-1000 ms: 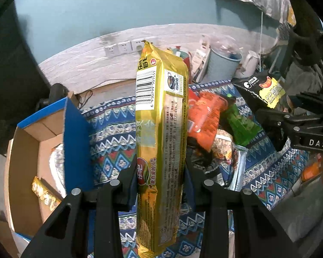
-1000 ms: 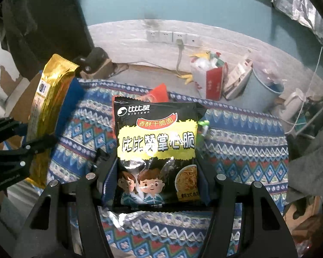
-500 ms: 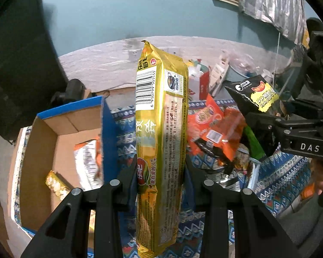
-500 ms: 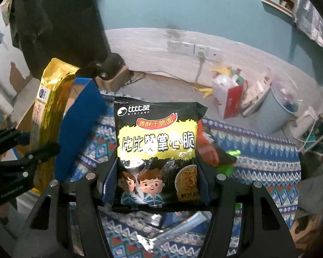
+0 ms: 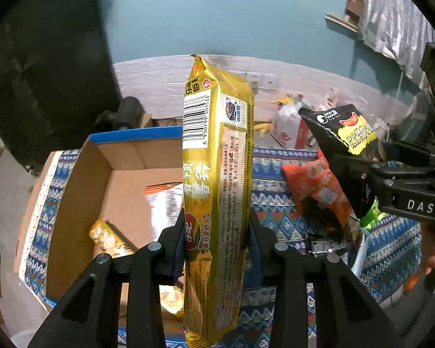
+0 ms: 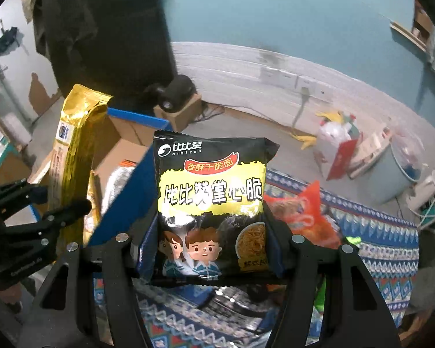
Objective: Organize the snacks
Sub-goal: 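Lift both held snacks and carry them over the cardboard box, then open the left tool to drop the yellow bar while the right tool drops the black bag into the box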
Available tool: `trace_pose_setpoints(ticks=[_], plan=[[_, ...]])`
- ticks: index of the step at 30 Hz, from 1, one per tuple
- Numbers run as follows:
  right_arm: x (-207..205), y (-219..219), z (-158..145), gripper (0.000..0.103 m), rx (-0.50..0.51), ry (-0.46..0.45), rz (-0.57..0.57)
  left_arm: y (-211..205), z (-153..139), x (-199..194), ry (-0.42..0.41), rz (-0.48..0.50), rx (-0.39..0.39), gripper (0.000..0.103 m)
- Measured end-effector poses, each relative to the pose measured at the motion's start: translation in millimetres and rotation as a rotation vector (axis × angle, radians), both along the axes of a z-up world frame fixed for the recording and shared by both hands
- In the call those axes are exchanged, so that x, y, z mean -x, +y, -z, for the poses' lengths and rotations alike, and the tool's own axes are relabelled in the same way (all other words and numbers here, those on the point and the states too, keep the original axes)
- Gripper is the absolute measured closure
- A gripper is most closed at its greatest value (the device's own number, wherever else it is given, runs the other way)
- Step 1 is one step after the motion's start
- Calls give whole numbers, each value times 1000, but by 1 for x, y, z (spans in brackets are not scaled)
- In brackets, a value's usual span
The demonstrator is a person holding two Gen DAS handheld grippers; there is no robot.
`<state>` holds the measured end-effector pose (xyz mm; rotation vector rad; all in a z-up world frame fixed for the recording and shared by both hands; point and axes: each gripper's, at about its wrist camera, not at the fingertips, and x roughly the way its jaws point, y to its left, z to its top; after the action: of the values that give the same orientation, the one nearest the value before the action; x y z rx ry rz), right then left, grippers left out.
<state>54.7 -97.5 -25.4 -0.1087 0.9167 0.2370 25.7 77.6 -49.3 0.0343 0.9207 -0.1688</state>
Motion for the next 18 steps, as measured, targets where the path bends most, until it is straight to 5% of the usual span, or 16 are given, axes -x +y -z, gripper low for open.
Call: trace_pose_setpoints(ticks=[10,12,18], plan=[[-18,56,4,41,3,12,-83,46,3,0,-3,-81,22,74],[-20,67,5,41,3,15,-97,51,4,0,-9,-89,17,87],[-36,95,22,41,10,53,-133,75,13,-7,7,-154,14,87]])
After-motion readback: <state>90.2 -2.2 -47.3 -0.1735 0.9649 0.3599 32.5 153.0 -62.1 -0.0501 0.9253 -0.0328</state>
